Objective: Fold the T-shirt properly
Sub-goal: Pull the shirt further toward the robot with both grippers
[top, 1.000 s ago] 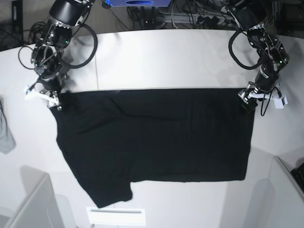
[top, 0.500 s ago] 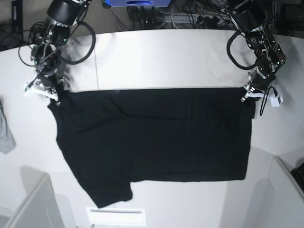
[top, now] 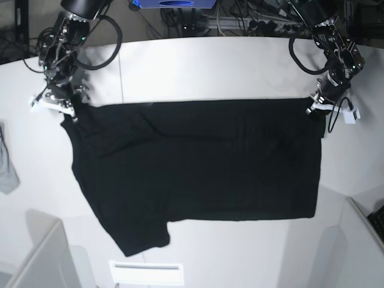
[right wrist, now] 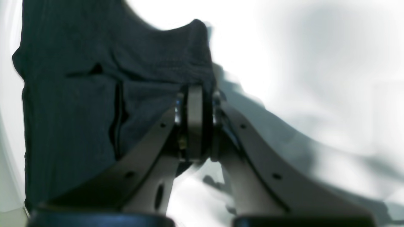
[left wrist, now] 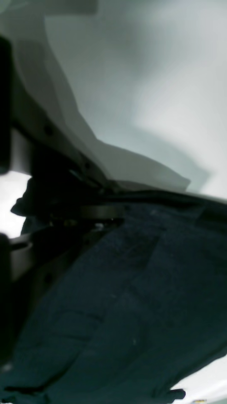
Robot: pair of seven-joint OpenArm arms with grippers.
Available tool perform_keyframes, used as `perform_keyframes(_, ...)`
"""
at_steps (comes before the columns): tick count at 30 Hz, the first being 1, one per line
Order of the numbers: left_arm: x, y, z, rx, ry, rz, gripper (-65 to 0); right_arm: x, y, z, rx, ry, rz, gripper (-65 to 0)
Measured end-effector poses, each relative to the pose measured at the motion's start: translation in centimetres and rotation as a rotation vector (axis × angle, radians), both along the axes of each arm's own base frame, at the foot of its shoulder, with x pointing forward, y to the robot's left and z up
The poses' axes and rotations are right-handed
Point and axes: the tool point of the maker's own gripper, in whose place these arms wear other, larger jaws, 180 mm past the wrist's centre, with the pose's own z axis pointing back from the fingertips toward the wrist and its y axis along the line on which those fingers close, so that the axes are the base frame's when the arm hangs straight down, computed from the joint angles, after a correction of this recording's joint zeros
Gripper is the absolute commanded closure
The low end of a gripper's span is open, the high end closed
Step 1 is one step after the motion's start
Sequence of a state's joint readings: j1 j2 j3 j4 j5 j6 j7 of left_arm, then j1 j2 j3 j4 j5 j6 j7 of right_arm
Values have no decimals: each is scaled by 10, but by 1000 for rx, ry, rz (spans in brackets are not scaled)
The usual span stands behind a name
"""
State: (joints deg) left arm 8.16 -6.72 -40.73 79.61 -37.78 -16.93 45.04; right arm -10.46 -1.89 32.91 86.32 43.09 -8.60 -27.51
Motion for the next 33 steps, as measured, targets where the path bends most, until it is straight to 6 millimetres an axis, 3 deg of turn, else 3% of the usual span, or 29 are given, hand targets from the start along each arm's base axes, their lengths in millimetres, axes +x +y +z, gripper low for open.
perform_keyframes(16, -32, 2, 5, 74, 59, -38, 0, -40, -4, 0, -39, 55, 9, 0)
perform_keyframes(26, -58, 3, 4, 94, 91, -45, 0, -66, 1, 13, -69, 60, 14, 0)
perform_keyframes(33, -74, 5, 1, 98, 106, -39, 0, -89, 1, 8, -73, 105, 17, 0)
